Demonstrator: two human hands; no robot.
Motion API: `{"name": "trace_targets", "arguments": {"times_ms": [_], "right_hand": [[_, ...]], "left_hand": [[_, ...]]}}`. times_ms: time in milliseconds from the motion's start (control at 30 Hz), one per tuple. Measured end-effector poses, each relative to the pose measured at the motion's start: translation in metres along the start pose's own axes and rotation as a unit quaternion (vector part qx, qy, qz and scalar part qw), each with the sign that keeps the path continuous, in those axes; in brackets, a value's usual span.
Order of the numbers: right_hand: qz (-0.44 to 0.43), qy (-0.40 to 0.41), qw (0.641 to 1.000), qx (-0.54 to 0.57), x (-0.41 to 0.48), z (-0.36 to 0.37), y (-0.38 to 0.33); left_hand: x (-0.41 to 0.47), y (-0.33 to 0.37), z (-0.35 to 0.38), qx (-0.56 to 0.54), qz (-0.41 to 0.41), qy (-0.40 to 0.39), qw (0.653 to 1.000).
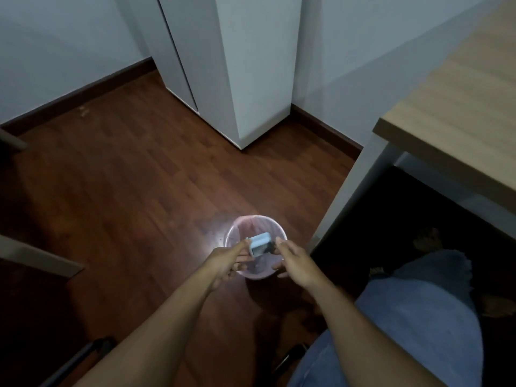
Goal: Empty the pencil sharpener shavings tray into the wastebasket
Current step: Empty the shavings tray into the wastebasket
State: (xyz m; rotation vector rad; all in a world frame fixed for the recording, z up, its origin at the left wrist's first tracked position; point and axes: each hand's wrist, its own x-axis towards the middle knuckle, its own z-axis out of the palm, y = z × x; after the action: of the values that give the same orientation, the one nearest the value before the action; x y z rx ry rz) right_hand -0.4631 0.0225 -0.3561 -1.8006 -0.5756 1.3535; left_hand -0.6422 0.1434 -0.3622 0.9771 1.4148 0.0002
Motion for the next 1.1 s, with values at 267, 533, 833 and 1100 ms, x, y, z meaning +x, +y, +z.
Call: {"name": "trace_targets", "arguments": {"times_ms": [267, 533, 833, 1100], "right_hand": [[0.024, -0.01, 1.0, -0.004, 0.008, -0.007, 0.003], [0.023, -0.026, 0.999, 0.005, 0.009, -0.009, 0.003], [0.021, -0.019, 0.999, 0.015, 0.002, -0.01, -0.002], [-0.026, 0.02, 0.999, 0.012, -0.017, -0.007, -0.027]], "left_hand": [[0.0, 0.02, 0.008, -0.015, -0.109, -0.027, 0.994], [-0.002, 0.029, 0.008, 0.003, -0.131, -0.023, 0.991], [0.005, 0.019, 0.005, -0.004, -0.091, -0.064, 0.994], [-0.012, 0.024, -0.008, 0.033, 0.13, -0.048, 0.99]]}}
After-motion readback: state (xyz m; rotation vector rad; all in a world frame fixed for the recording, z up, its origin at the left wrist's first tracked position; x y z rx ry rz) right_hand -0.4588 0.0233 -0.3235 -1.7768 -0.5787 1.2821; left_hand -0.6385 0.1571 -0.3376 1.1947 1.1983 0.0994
